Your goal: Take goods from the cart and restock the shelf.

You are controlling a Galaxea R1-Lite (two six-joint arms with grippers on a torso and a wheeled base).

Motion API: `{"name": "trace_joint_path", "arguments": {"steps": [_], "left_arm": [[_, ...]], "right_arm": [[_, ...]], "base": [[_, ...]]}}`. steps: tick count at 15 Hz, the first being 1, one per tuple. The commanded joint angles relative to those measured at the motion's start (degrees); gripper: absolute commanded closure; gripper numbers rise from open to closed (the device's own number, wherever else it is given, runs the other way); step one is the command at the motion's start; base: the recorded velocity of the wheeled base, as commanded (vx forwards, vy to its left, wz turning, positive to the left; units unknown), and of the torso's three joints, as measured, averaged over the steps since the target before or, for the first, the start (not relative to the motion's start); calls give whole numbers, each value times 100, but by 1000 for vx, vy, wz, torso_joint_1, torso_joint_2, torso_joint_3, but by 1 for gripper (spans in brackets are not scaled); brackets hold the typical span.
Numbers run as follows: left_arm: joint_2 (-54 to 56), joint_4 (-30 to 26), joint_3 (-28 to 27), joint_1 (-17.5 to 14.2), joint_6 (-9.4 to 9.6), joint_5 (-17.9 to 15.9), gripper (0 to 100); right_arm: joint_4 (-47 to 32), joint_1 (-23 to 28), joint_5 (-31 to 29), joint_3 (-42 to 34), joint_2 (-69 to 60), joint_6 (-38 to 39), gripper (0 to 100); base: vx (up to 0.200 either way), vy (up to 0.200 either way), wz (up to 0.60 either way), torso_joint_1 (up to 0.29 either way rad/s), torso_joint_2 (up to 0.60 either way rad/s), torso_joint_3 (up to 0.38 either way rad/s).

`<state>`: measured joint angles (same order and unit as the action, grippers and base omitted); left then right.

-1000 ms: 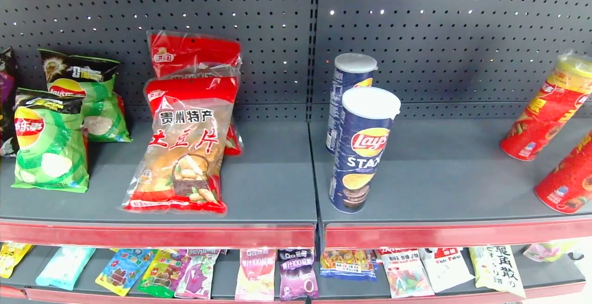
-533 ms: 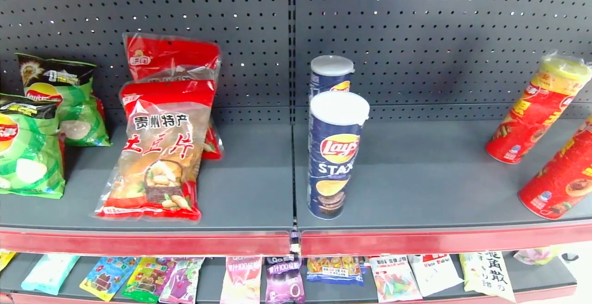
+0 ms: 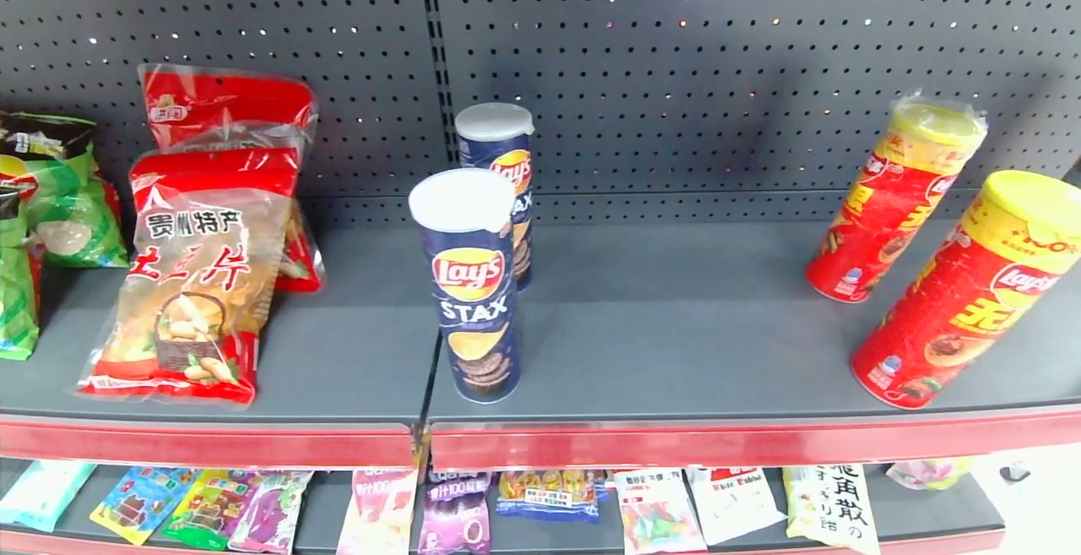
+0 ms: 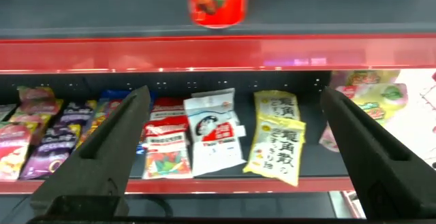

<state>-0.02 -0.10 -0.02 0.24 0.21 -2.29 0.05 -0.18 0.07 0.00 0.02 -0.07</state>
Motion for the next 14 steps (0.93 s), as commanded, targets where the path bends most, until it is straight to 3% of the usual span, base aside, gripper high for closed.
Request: {"name": "trace_joint_path", "arguments": {"steps": [1,14], "left_arm": [[2,1,2,2,-3,1,0],[2,1,2,2,-3,1,0]], "right_arm": [[4,1,1,0,-2,-1,0],[-5,1,1,0,-2,-1,0]], "base": [[0,-200,0,-2,-7,2],[0,-200,0,4,3,1]]}}
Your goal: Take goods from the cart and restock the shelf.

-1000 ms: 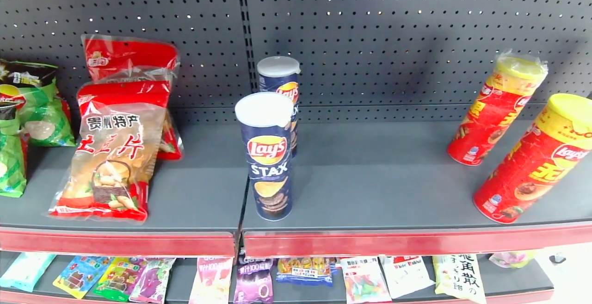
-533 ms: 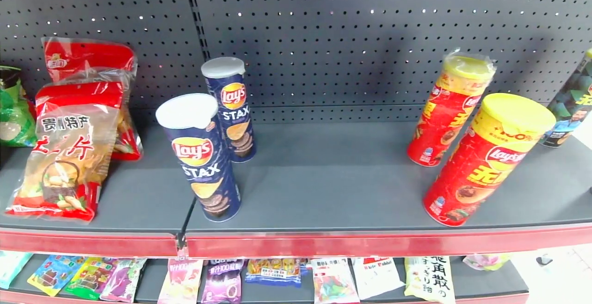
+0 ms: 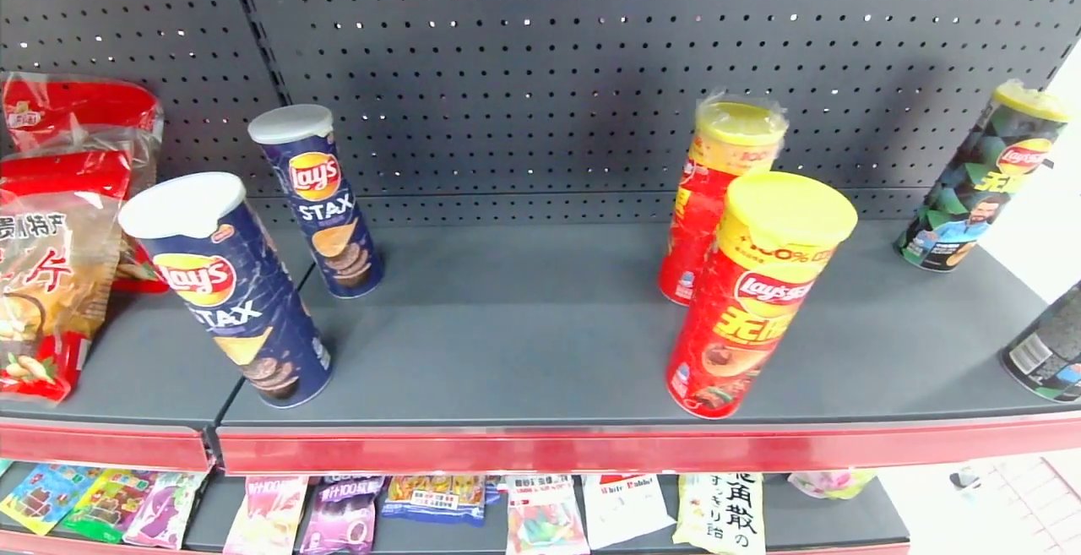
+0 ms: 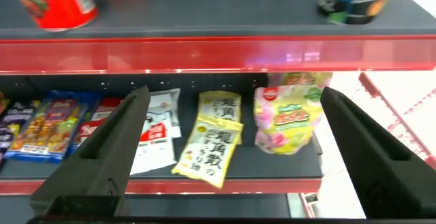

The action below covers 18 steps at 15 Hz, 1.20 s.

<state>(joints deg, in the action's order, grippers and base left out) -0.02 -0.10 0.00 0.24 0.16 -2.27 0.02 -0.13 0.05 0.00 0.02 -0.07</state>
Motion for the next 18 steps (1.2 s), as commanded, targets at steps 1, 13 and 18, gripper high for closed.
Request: {"name": "trace_joint_path", "arguments": {"steps": [1,13,18], "left_arm": [[2,1,0,2,-7,-2,0],[2,1,0,2,-16,-2,0],[2,1,0,2,-16,-2,0]], "right_arm": [[6,-4,4,0,-2,-1,0],[6,-4,4,0,-2,-1,0],[6,-4,4,0,-2,-1,0]], "base": [[0,-200,0,2,7,7],[0,-17,0,0,0,1],[0,0,0,0,0,0]]}}
